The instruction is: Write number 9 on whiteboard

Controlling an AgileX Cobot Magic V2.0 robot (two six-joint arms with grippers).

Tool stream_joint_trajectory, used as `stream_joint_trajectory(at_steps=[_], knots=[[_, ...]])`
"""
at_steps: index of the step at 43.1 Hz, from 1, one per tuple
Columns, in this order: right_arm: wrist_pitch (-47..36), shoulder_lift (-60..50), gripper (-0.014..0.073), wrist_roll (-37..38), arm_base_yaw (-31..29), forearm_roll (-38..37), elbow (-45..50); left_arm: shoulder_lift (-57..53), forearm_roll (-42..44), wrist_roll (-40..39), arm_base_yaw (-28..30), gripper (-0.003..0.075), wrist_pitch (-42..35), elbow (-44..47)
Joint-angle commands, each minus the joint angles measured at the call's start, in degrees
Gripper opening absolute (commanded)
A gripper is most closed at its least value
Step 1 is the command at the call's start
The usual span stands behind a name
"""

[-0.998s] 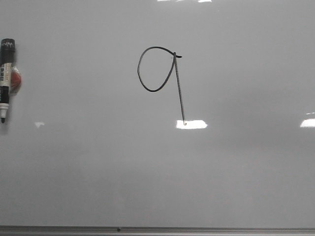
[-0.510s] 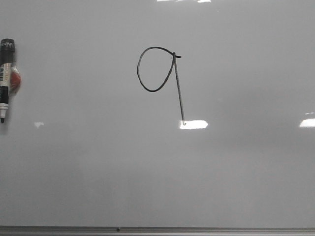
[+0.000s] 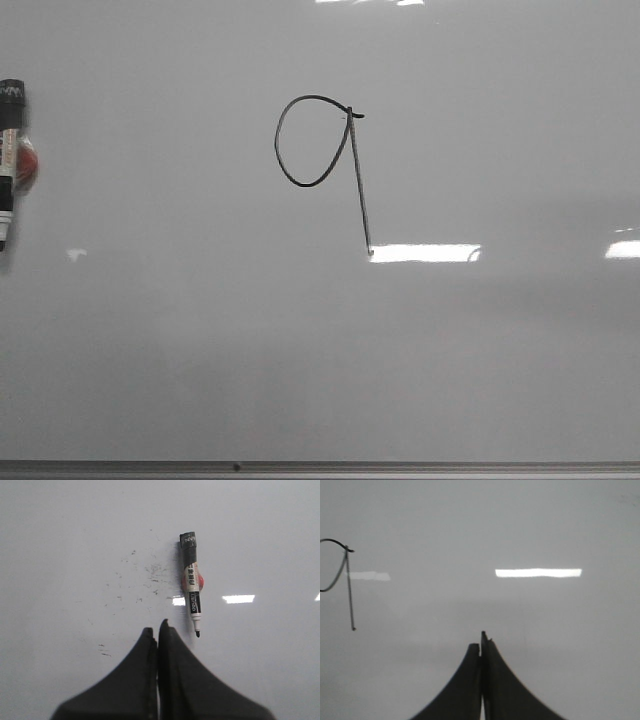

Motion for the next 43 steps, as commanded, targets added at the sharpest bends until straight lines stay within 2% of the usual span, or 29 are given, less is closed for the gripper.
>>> stream_joint_trajectory(at_steps=[1, 14, 43], knots=[[-5.9, -1.2, -0.0069, 4.4, -1.0, -4.6, 1.1, -1.0, 0.1, -0.6, 0.1, -0.0019, -4.3, 0.1], [-7.7, -7.5, -0.0069, 4.4, -1.3, -6.8, 7.6, -1.0, 0.1, -0.6, 0.1, -0.0019, -4.3, 0.1], [-7.1, -7.3, -0.0069, 4.4, -1.5, -6.8, 7.5, -1.0, 0.1, -0.6, 0.1, -0.0019, -4.3, 0.1]])
